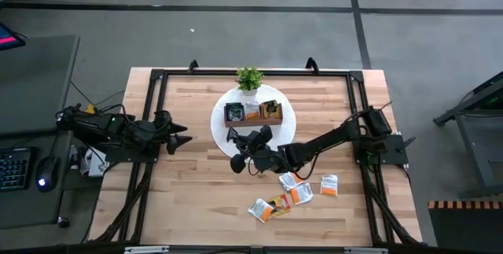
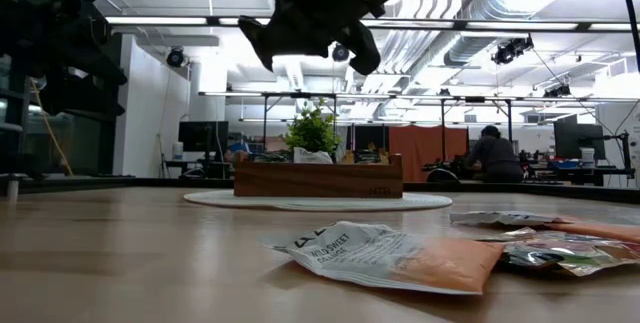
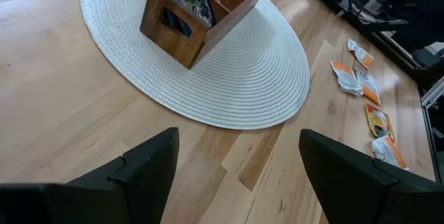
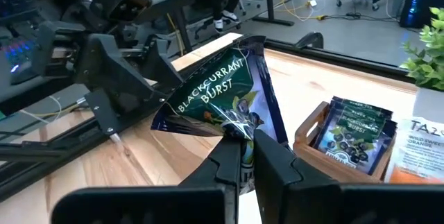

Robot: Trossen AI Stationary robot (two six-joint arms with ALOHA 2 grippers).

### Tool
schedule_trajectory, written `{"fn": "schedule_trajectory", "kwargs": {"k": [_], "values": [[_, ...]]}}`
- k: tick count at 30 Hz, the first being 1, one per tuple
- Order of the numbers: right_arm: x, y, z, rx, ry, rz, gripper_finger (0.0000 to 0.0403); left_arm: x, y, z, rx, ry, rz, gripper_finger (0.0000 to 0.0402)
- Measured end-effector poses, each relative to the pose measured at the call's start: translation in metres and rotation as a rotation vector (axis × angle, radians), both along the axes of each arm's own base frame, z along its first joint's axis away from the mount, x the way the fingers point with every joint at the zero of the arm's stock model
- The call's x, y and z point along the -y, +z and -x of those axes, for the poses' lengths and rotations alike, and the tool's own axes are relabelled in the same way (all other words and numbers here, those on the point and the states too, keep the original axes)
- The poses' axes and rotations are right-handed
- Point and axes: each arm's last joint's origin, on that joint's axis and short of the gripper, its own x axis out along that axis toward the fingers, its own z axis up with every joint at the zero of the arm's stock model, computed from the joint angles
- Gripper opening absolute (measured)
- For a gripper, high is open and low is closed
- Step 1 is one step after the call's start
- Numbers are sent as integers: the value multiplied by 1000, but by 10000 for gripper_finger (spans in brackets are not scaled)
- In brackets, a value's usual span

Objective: Pick & Place Tea
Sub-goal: Put the black tea bag into the left section of the wooden organizer

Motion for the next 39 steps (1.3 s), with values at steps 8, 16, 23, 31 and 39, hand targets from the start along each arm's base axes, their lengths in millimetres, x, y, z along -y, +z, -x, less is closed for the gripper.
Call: {"fn": "schedule_trajectory", "kwargs": {"k": [8, 16, 23, 31, 39], "values": [[2, -3, 1, -17, -30, -4, 15, 1, 2, -1, 25, -19, 1, 296], [9, -3, 0, -19, -63, 4, 15, 4, 32, -12, 295, -136, -198, 296], [17, -3, -2, -24, -54, -3, 15, 4, 50, -14, 453, -139, -274, 296], [16, -3, -2, -30, -31, -1, 15, 3, 54, -13, 478, -85, -289, 296], [16, -2, -3, -43, -18, 15, 15, 3, 54, -13, 481, -92, -283, 296]]}}
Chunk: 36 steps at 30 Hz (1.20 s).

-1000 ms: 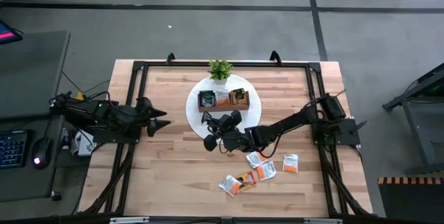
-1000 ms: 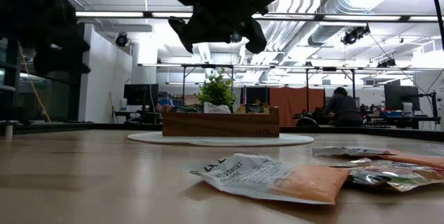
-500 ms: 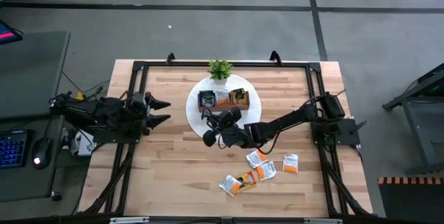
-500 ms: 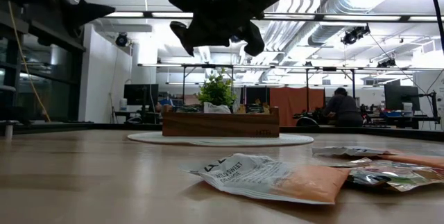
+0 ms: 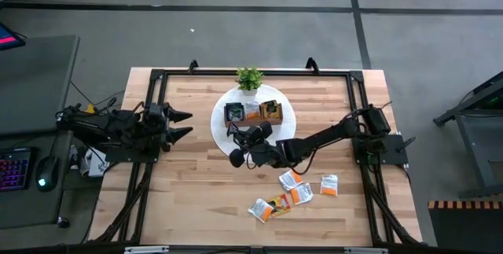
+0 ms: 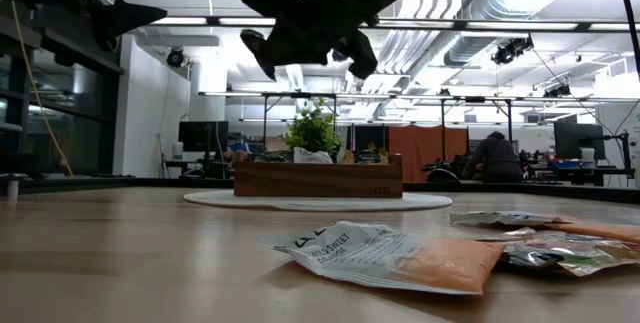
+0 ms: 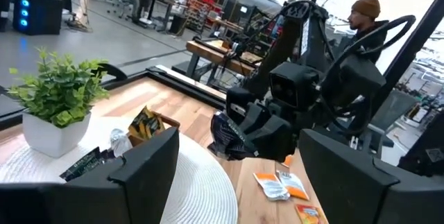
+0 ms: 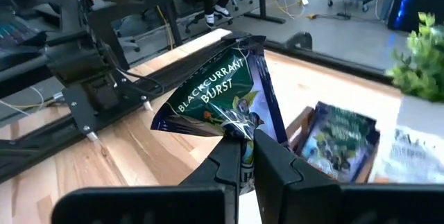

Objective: Pick & Place Tea
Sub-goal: Put the black tea bag into the left section of the wooden organizer

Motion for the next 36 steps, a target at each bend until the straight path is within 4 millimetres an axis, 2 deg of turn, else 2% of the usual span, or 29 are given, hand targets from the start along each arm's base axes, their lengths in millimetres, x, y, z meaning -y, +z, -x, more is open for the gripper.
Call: {"fn": "schedule_trajectory", "kwargs": {"k": [9, 14, 21, 28, 33, 36], "values": [[16, 33, -16, -16, -13, 126, 15, 3, 0, -10, -23, -3, -50, 296], [28, 42, -20, -47, -60, 157, 15, 6, 13, -20, -91, -16, -88, 296], [30, 42, -20, -58, -69, 161, 15, 11, 42, -47, -173, 26, -187, 296], [29, 42, -20, -72, -57, 176, 15, 18, 44, -84, -378, 142, -296, 296], [27, 41, -20, -89, -35, 191, 15, 21, 58, -99, -412, 151, -297, 296], [25, 41, -19, -93, -31, 194, 15, 14, 69, -103, -433, 202, -296, 296]]}}
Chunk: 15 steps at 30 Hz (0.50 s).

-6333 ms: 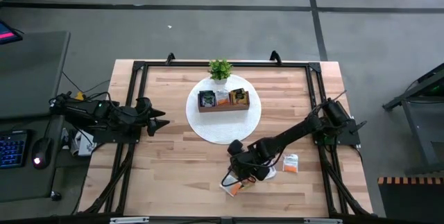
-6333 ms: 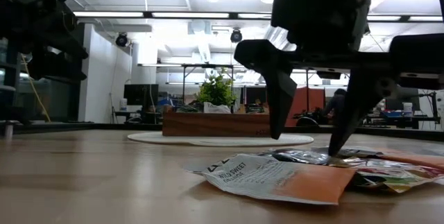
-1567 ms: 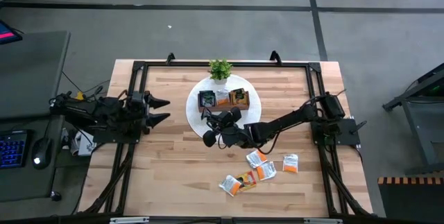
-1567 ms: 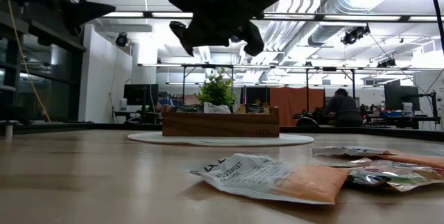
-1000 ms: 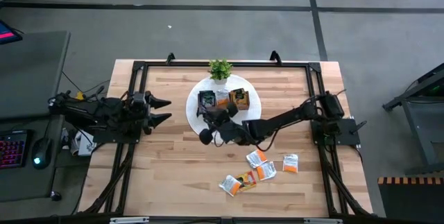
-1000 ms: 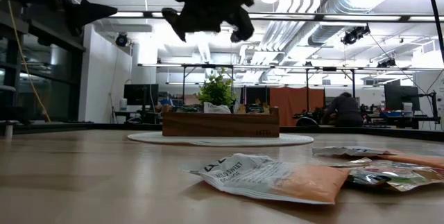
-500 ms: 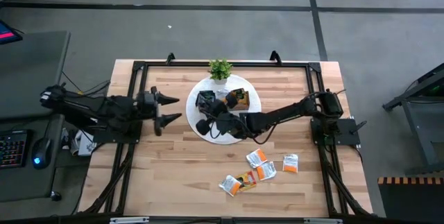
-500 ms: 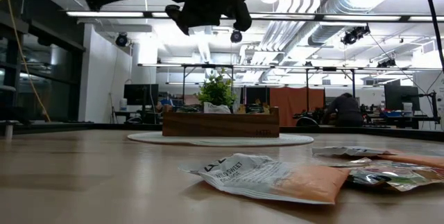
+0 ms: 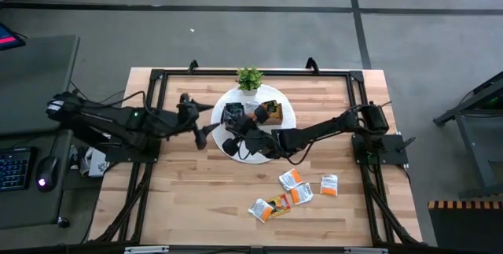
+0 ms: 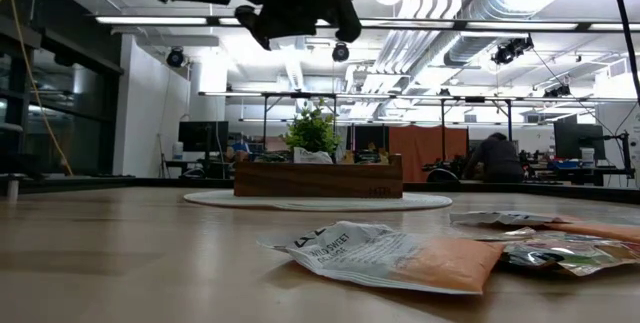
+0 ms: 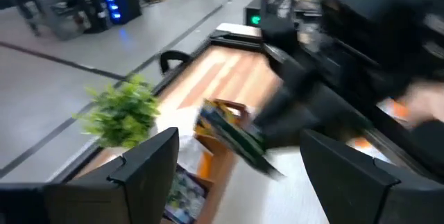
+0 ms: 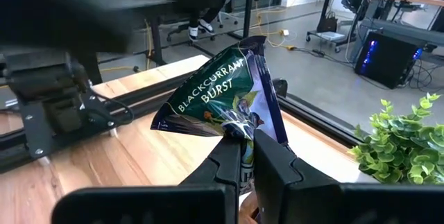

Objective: Pick & Place Tea
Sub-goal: Put the black tea bag into the left section of the wooden organizer

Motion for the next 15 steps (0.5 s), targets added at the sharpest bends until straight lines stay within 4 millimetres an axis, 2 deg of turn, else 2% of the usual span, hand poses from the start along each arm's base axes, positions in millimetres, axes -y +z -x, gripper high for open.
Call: {"fn": "schedule_trajectory", "kwargs": {"k": [3, 8, 15], "values": [[-1, 0, 0, -8, 9, 8, 15, -11, 4, -6, -25, 6, 34, 296], [-1, 0, 0, -21, 18, 22, 15, -26, 1, -13, -33, -25, 188, 296], [-1, 0, 0, -28, 30, 26, 15, -34, -6, -16, -45, -13, 319, 296]]}}
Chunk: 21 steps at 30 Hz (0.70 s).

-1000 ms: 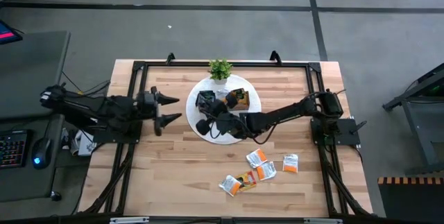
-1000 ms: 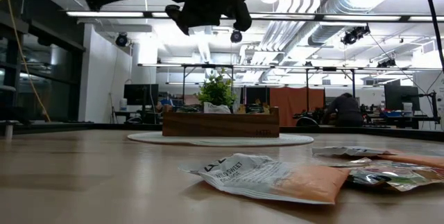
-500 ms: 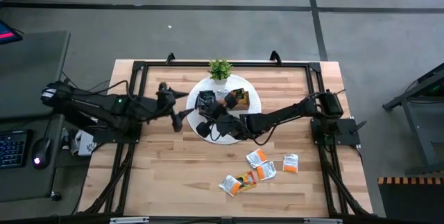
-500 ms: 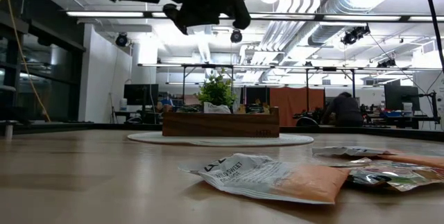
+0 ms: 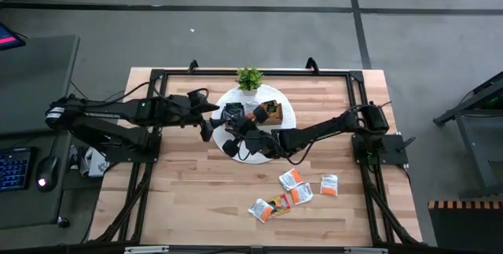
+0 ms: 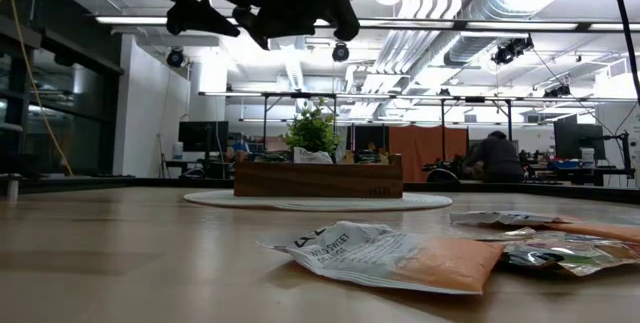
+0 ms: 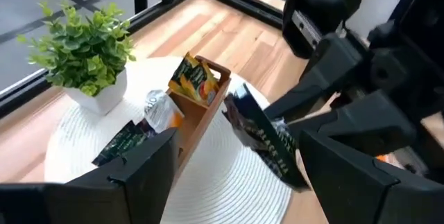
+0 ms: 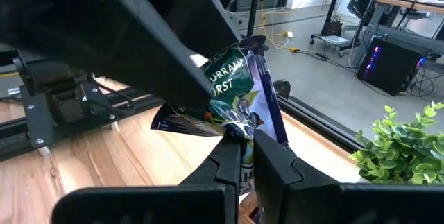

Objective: Pick & Place Tea
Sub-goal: Put the black tea bag into the left section of the wooden organizer

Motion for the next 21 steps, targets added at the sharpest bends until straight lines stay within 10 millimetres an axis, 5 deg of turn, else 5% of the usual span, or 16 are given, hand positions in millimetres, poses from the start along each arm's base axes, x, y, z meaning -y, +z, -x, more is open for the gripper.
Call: {"fn": "schedule_trajectory", "kwargs": {"k": [9, 21], "values": [[0, 0, 0, -8, 9, 7, 15, 1, 0, 0, 25, 17, 82, 281], [1, 0, 0, -10, 10, 7, 15, 1, 0, 0, 33, 9, 96, 117]]}}
